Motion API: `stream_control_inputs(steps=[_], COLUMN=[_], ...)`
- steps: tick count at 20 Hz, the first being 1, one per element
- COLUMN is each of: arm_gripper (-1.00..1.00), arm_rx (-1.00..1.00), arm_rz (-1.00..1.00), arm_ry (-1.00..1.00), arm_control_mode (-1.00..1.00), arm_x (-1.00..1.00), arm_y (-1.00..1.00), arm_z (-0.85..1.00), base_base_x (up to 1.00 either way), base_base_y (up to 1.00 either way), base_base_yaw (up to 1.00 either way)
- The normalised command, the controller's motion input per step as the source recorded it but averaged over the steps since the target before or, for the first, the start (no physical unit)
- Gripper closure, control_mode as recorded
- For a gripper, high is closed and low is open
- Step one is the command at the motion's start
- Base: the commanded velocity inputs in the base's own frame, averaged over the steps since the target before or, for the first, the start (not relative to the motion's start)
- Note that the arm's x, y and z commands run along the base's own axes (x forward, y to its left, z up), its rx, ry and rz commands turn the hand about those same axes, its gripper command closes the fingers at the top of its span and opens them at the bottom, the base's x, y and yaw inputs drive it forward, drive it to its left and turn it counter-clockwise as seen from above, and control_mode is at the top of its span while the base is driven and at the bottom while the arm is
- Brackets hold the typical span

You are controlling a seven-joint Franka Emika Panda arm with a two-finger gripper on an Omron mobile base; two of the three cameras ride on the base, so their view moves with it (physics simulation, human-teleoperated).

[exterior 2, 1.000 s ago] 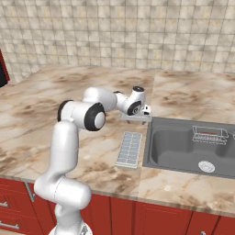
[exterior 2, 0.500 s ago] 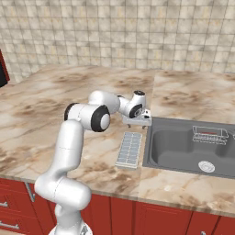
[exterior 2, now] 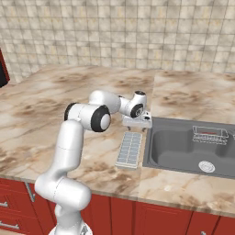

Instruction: The ice cube tray has been filled with water. Take the tray and place it in the freezer to make ice. Close the freezer door after placing the tray.

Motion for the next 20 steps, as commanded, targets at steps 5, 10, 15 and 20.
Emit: stream_control_inputs(steps=[5,10,15,20], arm_gripper=[-1.00,-1.00,-1.00,-1.00], arm_rx=[0.00,0.00,0.00,0.00], arm_rz=[0.00,0.00,0.00,0.00], arm_ry=[0.07,0.06,0.06,0.06], arm_control_mode=[-1.00,-1.00,-1.00,-1.00], arm_x=[-0.87,-0.77,-0.75,-0.75], arm_y=[0.00,0.00,0.00,0.00], arm_z=[-0.32,-0.27,-0.23,-0.20], base_base_x=[0.00,0.00,0.00,0.00], base_base_y=[0.00,0.00,0.00,0.00], base_base_yaw=[0.00,0.00,0.00,0.00])
